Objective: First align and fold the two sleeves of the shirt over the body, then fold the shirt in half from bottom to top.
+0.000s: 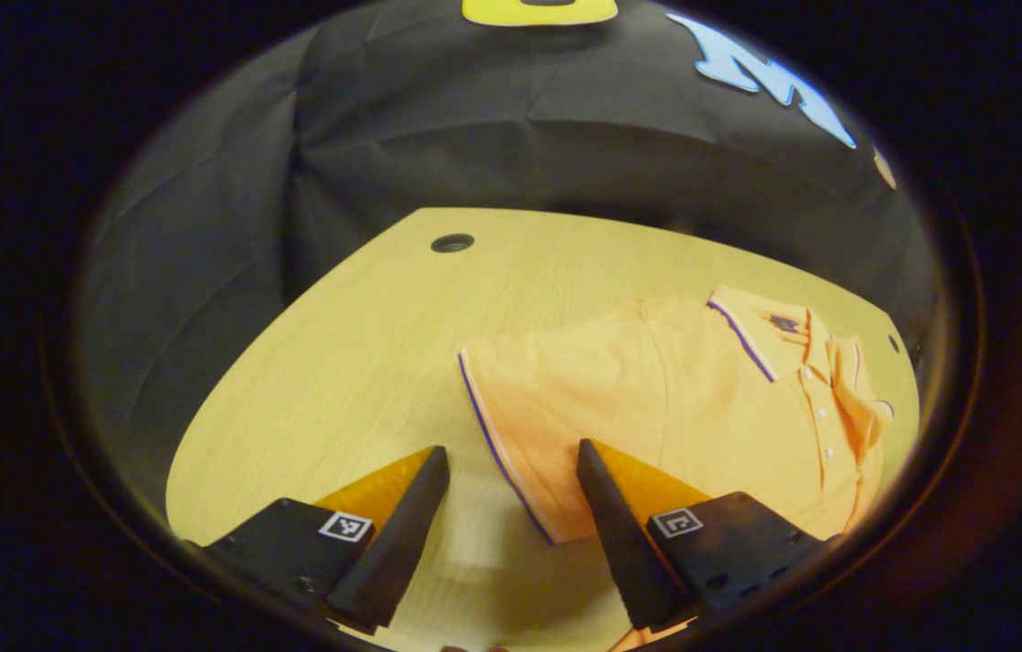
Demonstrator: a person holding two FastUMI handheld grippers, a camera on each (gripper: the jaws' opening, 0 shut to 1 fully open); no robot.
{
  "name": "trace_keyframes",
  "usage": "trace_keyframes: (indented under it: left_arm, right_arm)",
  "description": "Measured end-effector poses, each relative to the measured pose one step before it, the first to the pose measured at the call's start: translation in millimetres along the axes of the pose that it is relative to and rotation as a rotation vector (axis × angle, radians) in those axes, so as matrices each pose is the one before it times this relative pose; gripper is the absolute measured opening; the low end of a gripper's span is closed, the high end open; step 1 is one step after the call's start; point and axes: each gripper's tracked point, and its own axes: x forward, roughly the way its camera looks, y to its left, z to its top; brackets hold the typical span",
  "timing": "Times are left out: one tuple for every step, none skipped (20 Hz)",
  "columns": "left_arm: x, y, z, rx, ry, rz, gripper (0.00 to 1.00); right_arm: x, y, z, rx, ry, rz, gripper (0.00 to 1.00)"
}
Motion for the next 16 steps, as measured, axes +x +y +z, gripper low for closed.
trace_keyframes:
  left_arm:
    - [2.74, -2.79, 2.20, 0.00308, -0.00865, -0.00742, 0.97]
    - [0.24, -2.39, -0.66, 0.01496, 0.00239, -0.00393, 0.93]
    - [1.88, -5.56, 2.20, 0.01565, -0.00504, -0.01594, 0.73]
    - [0.77, -0.55, 0.23, 0.01040, 0.00283, 0.00130, 0.53]
    - [0.07, -3.32, 2.35, -0.00200, -0.00487, -0.01652, 0.40]
    - [1.36, 0.14, 0.78, -0.00351, 0.00184, 0.00791, 0.28]
    - [0.65, -2.25, -1.50, 0.00955, -0.00069, 0.00437, 0.16]
    - [1.63, 0.90, -0.03, 0.01157, 0.00497, 0.00504, 0.12]
    - [-0.78, -2.22, 2.03, 0.01332, -0.00355, -0.00290, 0.12]
    - [0.66, 0.43, 0.92, 0.00807, 0.00330, -0.00074, 0.07]
    - [-1.60, -0.28, 1.03, 0.00858, -0.00153, 0.00428, 0.07]
    - [-0.50, 0.84, 2.35, 0.00982, -0.00272, 0.00654, 0.07]
    - [-3.33, -0.94, 5.72, 0.01178, -0.01686, 0.00460, 0.07]
    - [-5.15, -2.69, 10.66, 0.01852, -0.02830, -0.00248, 0.07]
    - [-3.04, -5.24, 11.39, 0.02923, -0.03172, -0.00580, 0.07]
    - [-3.63, -7.95, 12.83, 0.03558, -0.03158, -0.01516, 0.07]
  right_arm:
    - [0.36, -1.86, -1.79, -0.00063, 0.00200, -0.00070, 0.57]
    - [-0.08, -1.48, -0.89, 0.00077, 0.00236, -0.00027, 0.57]
    - [0.39, -1.44, -0.41, 0.00224, 0.00140, -0.00035, 0.57]
    - [-0.21, -1.49, -0.50, 0.00213, 0.00254, -0.00048, 0.57]
    - [0.88, -0.71, -1.72, 0.00235, 0.00199, -0.00053, 0.57]
    - [0.00, -1.29, 0.14, 0.00256, -0.00013, 0.00120, 0.51]
    - [-1.11, -0.94, -0.19, 0.00045, 0.00137, 0.00097, 0.51]
    - [-0.31, -1.28, -0.52, -0.00172, 0.00108, -0.00078, 0.51]
    - [0.93, -1.36, -0.14, -0.00168, 0.00016, -0.00105, 0.57]
    - [-0.51, -0.70, -0.22, -0.00007, 0.00117, 0.00032, 0.57]
    - [0.13, -1.12, -1.17, 0.00161, 0.00093, -0.00068, 0.51]
    - [0.09, -1.28, 0.62, 0.00302, 0.00075, -0.00009, 0.51]
    - [-0.13, -0.84, -0.96, 0.00302, 0.00106, -0.00039, 0.51]
    - [0.09, -0.80, -0.33, 0.00238, -0.00024, -0.00114, 0.57]
    - [0.62, -0.55, -0.69, 0.00401, 0.00090, -0.00095, 0.51]
    - [-0.15, 0.17, -0.65, 0.00510, -0.00016, 0.00127, 0.51]
